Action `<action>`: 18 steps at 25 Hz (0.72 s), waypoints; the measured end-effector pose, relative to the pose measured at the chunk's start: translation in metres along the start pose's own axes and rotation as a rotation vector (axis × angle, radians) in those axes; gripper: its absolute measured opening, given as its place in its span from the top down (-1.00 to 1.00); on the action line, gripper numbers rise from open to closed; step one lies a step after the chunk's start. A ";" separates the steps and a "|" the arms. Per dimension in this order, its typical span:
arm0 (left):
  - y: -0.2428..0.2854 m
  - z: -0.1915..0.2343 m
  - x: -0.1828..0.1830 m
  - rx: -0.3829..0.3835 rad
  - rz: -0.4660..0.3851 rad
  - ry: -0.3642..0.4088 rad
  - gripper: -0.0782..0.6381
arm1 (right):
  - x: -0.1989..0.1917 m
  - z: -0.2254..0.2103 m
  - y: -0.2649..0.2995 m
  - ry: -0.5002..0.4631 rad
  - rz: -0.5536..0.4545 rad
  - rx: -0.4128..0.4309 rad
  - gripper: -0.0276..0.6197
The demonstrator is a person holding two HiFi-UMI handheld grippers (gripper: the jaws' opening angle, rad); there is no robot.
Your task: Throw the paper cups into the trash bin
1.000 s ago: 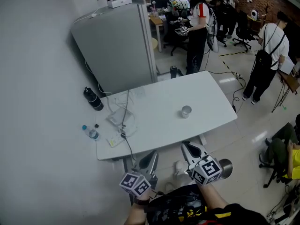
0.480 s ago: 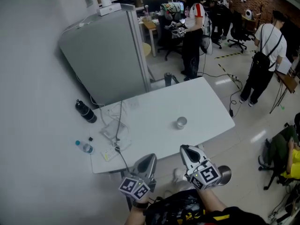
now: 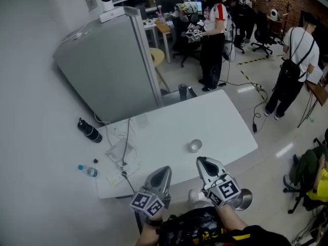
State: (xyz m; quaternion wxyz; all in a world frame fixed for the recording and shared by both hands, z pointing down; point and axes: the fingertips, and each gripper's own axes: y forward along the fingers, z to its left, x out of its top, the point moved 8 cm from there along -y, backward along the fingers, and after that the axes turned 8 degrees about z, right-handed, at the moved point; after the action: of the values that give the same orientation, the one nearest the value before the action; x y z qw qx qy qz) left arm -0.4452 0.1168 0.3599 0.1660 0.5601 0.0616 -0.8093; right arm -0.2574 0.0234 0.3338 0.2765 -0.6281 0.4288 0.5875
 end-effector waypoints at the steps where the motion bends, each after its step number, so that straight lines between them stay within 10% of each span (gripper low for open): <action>1: 0.007 0.001 0.002 0.002 0.001 0.001 0.77 | 0.002 -0.006 0.003 -0.003 -0.002 0.002 0.91; 18: 0.096 0.009 0.025 0.016 0.009 0.029 0.77 | 0.023 -0.086 0.031 -0.022 0.008 0.013 0.91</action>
State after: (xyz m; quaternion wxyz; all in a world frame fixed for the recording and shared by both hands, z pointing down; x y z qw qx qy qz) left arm -0.4286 0.0191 0.3481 0.1641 0.5732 0.0549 -0.8009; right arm -0.2425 -0.0700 0.3299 0.2831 -0.6181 0.4320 0.5926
